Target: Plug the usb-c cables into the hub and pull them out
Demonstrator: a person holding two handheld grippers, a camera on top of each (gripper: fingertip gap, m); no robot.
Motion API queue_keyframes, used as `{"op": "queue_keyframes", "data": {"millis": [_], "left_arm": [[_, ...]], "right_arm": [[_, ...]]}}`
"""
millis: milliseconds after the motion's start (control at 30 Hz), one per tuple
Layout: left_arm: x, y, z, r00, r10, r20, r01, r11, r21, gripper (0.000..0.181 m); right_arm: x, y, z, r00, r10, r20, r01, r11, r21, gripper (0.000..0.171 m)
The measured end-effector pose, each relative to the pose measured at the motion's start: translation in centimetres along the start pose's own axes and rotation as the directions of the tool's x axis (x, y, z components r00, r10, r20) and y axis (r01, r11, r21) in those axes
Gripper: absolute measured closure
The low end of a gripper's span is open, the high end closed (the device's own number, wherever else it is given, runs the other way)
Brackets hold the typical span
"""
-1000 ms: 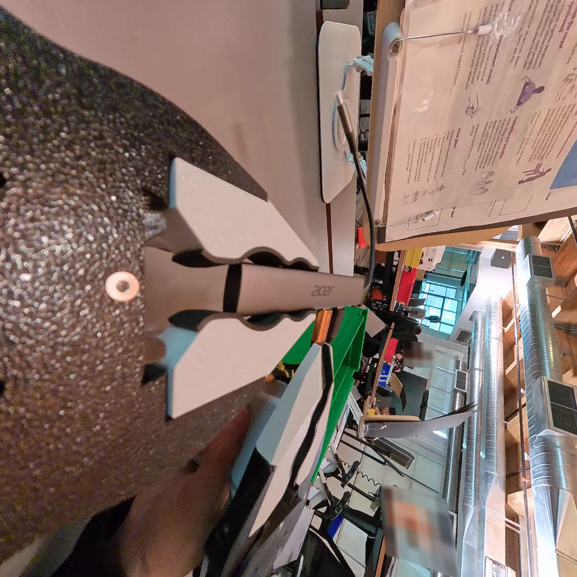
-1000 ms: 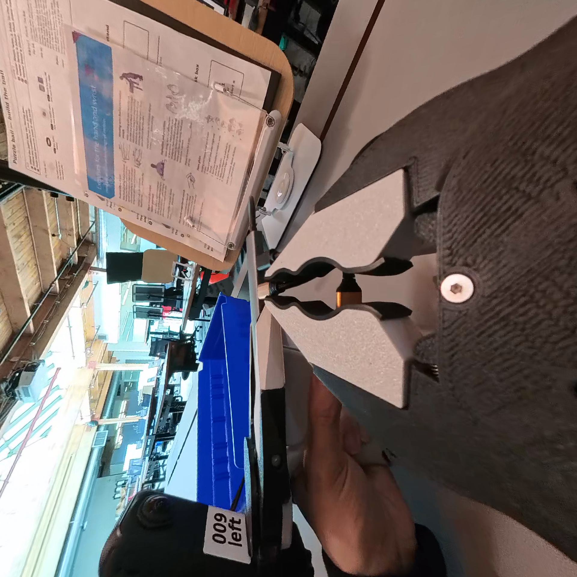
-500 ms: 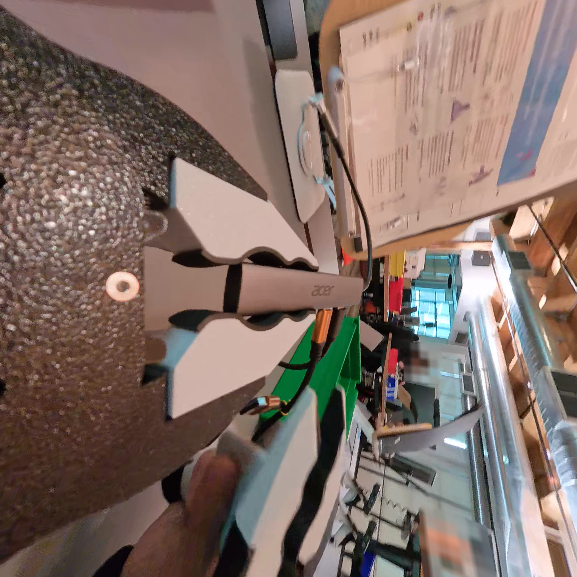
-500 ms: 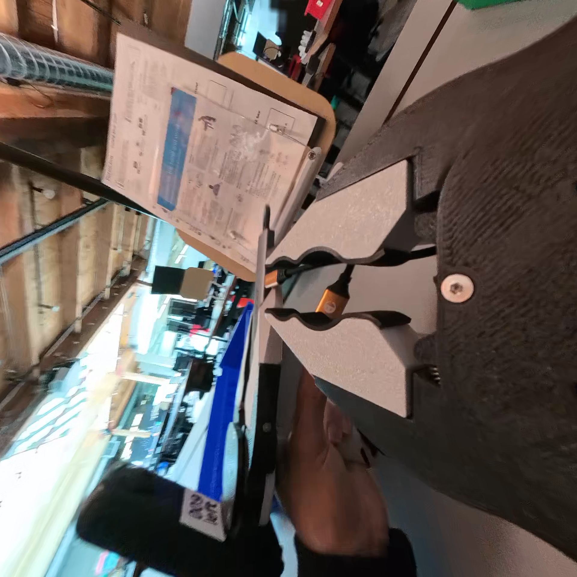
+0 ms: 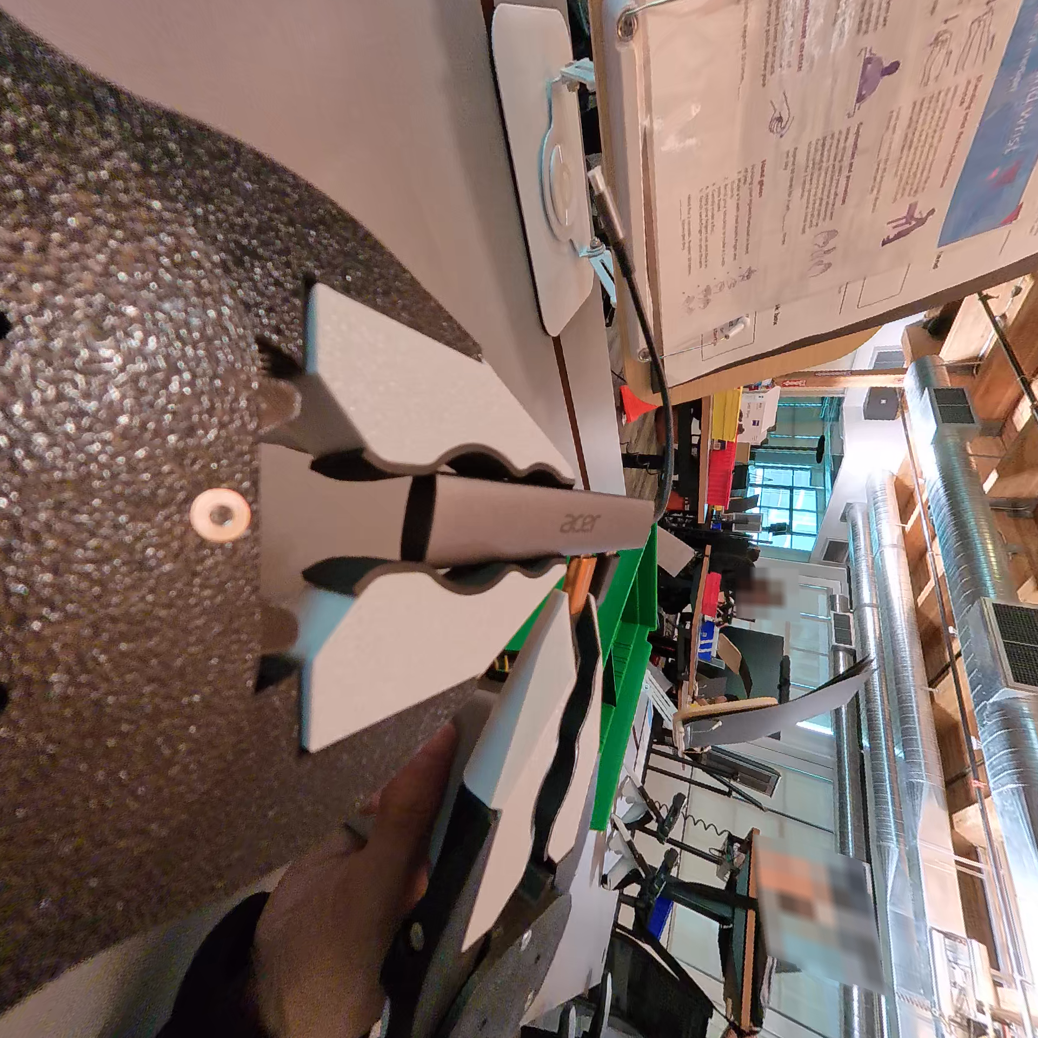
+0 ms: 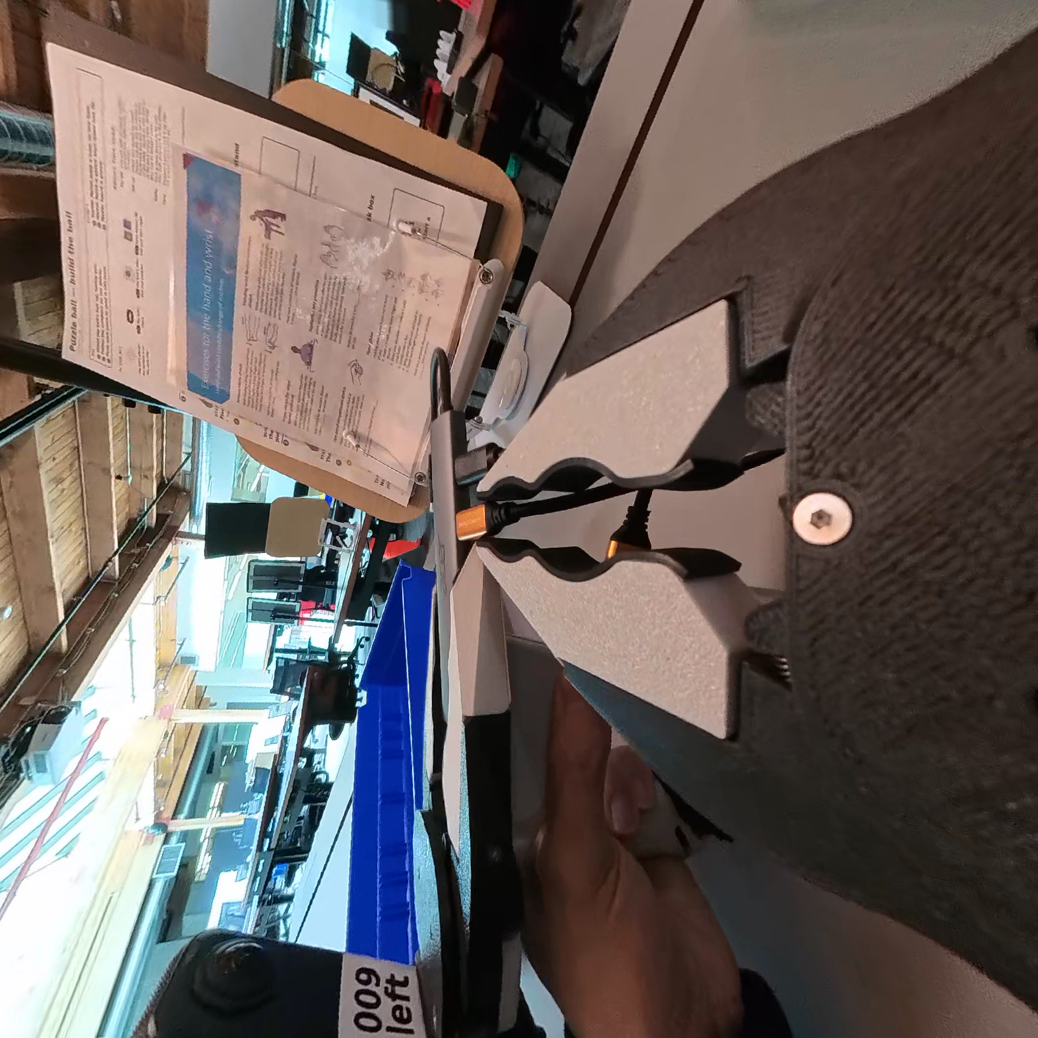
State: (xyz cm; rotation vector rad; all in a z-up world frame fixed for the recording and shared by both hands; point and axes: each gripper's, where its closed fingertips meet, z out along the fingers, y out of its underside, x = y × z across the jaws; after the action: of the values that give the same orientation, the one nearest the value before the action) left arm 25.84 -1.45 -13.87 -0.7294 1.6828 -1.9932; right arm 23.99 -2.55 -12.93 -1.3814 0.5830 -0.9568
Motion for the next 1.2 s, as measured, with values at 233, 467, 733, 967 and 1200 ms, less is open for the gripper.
{"op": "queue_keyframes", "data": {"millis": [233,467,733,967,1200], "left_arm": [[0.0,0.1,0.0,1.0,-0.005,0.012,0.005,1.0,-0.01,0.16],[-0.1,-0.7,-0.4,0.987,0.132,0.093,-0.131,0.991,-0.012,0.159],[0.4,-0.7,-0.2,0.98,0.181,0.081,-0.179,0.984,-0.025,0.159],[0.7,-0.6,-0.1,0.978,0.191,0.078,-0.189,0.981,-0.036,0.159],[0.6,-0.5,0.0,0.986,0.154,0.07,-0.151,0.988,-0.036,0.158]], "right_arm": [[-0.1,0.1,-0.1,1.0,0.024,0.011,-0.024,0.999,-0.042,0.16],[-0.3,-0.3,-0.1,1.0,0.029,0.006,-0.028,0.998,-0.063,0.16],[-0.1,-0.3,-0.7,0.998,0.051,0.026,-0.049,0.996,-0.076,0.159],[0.0,-0.2,-1.0,0.996,0.088,0.03,-0.085,0.993,-0.086,0.16],[0.1,-0.2,-1.0,0.996,0.088,0.016,-0.086,0.992,-0.095,0.16]]}}
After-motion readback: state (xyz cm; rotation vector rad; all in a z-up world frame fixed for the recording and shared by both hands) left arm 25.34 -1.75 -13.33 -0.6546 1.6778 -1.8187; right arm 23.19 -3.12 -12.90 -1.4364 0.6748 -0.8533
